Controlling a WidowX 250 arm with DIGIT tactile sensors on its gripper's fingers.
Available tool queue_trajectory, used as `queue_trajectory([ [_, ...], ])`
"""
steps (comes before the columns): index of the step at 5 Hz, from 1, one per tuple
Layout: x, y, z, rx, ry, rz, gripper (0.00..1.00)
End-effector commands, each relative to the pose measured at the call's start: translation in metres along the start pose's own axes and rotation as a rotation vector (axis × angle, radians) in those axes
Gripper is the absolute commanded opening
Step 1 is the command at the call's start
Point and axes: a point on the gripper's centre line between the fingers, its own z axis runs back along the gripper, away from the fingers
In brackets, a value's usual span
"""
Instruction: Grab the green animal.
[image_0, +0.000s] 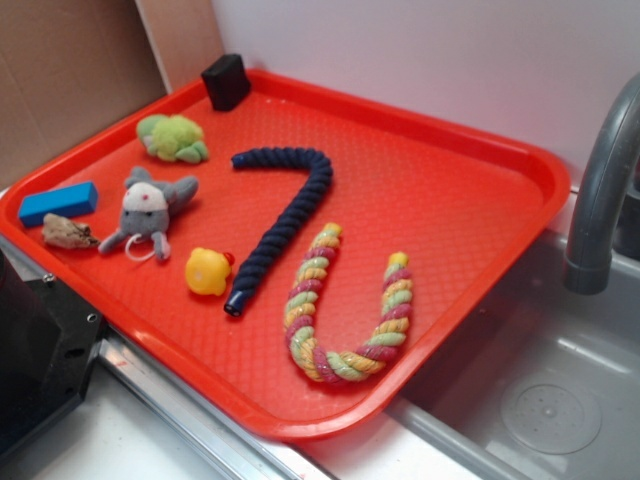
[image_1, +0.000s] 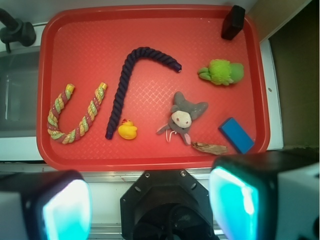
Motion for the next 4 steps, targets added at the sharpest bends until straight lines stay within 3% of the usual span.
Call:
queue_trajectory([
  [1, 0.000, 0.000, 0.000, 0.000, 0.000, 0.000, 1.00],
  [2, 0.005, 0.051, -0.049, 0.111, 0.133, 0.188, 1.00],
  [3, 0.027, 0.104, -0.070, 0.242, 0.045, 0.429, 1.00],
  [4, 0.054, 0.105, -0.073, 0.261, -0.076, 0.686, 1.00],
])
